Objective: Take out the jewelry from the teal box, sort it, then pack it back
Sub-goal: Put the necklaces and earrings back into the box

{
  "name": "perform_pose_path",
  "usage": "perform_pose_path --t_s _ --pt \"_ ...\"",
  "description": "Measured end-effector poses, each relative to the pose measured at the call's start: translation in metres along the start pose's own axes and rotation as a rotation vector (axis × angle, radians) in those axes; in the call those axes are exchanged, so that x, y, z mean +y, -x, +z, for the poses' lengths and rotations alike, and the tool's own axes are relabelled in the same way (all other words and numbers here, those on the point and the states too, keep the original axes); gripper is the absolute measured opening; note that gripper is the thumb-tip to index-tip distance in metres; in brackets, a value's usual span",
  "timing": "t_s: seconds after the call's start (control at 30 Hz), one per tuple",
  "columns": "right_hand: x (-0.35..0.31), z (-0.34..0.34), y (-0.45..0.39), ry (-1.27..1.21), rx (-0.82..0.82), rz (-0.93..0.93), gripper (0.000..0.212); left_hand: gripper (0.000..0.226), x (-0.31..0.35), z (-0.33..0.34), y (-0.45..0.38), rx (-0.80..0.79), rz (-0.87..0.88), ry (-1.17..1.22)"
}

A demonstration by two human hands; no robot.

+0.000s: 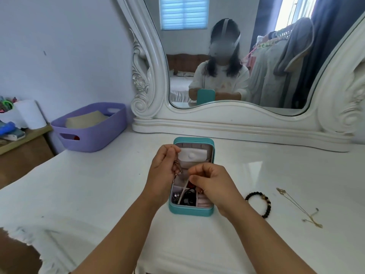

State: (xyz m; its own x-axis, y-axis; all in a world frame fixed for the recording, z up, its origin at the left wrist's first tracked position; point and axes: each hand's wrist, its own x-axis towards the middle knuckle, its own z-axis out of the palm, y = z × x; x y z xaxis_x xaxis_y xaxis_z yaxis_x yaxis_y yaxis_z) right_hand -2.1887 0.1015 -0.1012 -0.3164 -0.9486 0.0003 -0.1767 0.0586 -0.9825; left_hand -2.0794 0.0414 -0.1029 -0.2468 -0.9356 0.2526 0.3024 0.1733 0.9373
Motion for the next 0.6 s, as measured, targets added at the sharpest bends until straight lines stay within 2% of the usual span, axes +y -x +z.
perform_pose_path --t_s 0.17,0.33,0.47,0.6 --pt "0.004 0.001 -0.006 0.03 0.025 -0.005 0.017 0.026 -0.006 0.0 -0.011 -0.012 0.043 0.14" --pt "0.007 -0.001 -0.008 -0.006 0.017 0.02 0.022 0.026 -0.011 0.002 -0.016 -0.008 0.015 0.251" --pt "0.008 -0.002 -0.007 -0.007 0.002 0.011 0.026 0.025 -0.001 0.005 -0.022 -0.039 -0.018 0.427" --pt "0.01 -0.002 -0.008 -0.005 0.005 -0.001 0.024 0.026 0.001 0.004 -0.028 -0.046 -0.012 0.342"
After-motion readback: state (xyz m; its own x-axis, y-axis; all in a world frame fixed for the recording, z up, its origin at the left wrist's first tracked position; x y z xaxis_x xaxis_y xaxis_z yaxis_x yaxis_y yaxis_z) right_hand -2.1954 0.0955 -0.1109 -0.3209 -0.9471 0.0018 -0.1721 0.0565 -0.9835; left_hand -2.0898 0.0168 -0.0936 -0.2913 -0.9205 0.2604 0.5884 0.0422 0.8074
